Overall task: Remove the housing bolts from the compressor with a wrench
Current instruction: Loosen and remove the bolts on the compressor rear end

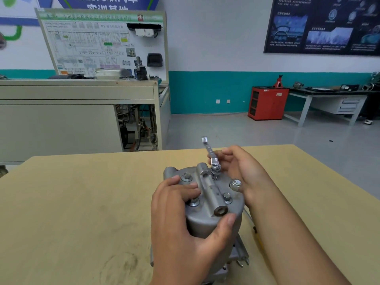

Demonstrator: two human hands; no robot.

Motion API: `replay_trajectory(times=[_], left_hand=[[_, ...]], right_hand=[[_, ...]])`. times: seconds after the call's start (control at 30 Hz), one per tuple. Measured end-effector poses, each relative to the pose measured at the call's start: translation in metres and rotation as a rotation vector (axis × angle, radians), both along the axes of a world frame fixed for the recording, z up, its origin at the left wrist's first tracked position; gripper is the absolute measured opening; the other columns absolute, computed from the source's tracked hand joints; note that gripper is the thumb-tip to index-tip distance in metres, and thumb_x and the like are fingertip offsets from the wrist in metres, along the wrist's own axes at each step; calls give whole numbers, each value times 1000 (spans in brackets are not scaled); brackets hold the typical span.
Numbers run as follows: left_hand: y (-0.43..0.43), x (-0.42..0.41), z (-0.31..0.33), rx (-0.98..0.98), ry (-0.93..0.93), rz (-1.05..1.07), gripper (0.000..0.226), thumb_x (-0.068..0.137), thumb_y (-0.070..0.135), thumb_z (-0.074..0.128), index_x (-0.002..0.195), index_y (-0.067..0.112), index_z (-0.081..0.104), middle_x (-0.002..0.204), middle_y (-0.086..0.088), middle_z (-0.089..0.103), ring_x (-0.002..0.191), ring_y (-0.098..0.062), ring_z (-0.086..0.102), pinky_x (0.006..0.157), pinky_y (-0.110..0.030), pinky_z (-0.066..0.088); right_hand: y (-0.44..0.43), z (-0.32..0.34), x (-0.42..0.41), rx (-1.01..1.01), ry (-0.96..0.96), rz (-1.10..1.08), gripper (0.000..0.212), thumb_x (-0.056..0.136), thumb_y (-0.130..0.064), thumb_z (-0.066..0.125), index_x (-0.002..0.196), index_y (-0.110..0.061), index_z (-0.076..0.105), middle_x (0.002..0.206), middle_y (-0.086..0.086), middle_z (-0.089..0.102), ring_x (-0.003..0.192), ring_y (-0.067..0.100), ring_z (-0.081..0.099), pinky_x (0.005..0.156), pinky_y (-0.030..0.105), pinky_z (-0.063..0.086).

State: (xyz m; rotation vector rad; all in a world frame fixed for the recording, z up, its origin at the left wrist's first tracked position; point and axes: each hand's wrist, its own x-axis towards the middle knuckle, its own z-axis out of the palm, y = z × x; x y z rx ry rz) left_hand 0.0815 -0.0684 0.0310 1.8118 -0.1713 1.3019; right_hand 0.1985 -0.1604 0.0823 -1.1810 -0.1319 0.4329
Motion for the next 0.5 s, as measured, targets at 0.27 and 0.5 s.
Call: replay_trajectory(times=[0.27,0.5], left_hand=[[0,-4,2,24,8,6,45,67,57,64,85,18,54,98,11,59,115,-11,50,96,-18,37],[133,50,-26,-43,566,170,42,95,37,54,134,46,40,151,3,36,141,-17,27,112,-41,28]], right_hand=[[11,18,19,-363,-345,391,27,84,-1,61,62,-11,72,81,13,72,70,20,67,70,29,56],[31,-16,61,-476,-454,449,31,93,-40,42,115,-26,59,120,-3,64,116,17,59,100,34,45]])
